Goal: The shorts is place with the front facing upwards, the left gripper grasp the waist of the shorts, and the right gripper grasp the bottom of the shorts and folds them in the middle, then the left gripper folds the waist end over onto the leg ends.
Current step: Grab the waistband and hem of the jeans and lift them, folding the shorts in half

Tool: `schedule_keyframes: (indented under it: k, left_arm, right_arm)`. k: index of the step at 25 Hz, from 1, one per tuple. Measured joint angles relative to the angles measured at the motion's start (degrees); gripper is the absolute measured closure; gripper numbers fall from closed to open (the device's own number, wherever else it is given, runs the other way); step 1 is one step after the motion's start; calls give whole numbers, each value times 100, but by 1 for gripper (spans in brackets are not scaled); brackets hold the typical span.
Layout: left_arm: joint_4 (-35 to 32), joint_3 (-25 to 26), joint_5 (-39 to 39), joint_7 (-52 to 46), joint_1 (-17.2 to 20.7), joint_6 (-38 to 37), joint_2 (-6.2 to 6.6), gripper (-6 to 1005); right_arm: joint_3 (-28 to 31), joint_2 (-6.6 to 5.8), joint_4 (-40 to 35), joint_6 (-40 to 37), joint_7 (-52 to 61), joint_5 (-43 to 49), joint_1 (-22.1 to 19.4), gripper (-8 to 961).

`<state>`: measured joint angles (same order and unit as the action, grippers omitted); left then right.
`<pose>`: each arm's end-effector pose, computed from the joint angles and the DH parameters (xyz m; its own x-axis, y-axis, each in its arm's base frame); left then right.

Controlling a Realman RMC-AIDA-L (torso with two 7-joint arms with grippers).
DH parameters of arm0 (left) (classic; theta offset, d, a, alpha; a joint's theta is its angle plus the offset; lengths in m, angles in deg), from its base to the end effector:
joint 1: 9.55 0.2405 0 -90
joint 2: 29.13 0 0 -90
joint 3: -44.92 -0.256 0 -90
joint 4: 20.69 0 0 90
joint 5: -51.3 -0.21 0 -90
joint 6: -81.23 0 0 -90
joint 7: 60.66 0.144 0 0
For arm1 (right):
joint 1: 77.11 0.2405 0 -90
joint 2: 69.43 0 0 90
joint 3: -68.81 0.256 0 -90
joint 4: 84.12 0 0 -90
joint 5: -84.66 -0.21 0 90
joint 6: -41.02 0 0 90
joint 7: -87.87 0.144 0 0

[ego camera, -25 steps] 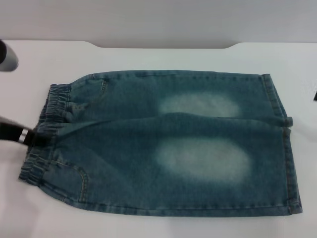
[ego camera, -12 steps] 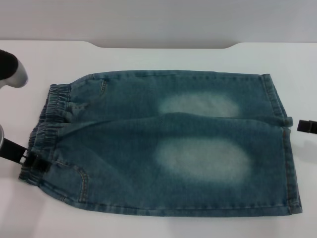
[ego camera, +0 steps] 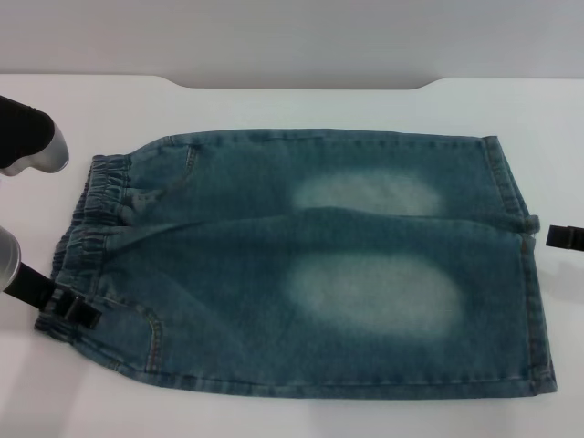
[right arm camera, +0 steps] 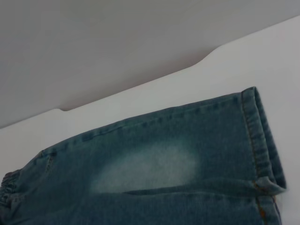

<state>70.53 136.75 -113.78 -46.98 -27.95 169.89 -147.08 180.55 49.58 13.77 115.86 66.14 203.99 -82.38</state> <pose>-0.2453 0.3107 0.0308 0.4800 0.8689 -0.1207 0.5556 -0.4077 -0.7246 0.2691 0.2578 0.0842 0.2570 -0.7843 -0.5647 -0.9597 -0.1386 -0.2443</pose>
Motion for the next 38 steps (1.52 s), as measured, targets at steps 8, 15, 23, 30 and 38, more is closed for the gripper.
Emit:
schedule_keyframes:
  k: [8,15,23,30,38]
  left_arm:
    - [-114,-1,6,2,-40,-6,0,222]
    - [-216,1,5,10,-68,-29,-6,223]
    - [-67,3,1,73,-38,52,3,393]
    - [-231,-2,12,133,-53,81,4,670]
    - [-158,-130,33,122,-37,106,-2,771]
  right_arm:
    - [33,-8,16,11,-10,-5,43,185]
    - [109,-12,259,122,1,-13,62,184]
    - [165,1,536,251,74,-34,23,186]
    - [191,3,572,315,102,-64,30,185]
    - [157,6,553,462,240,-35,21,185]
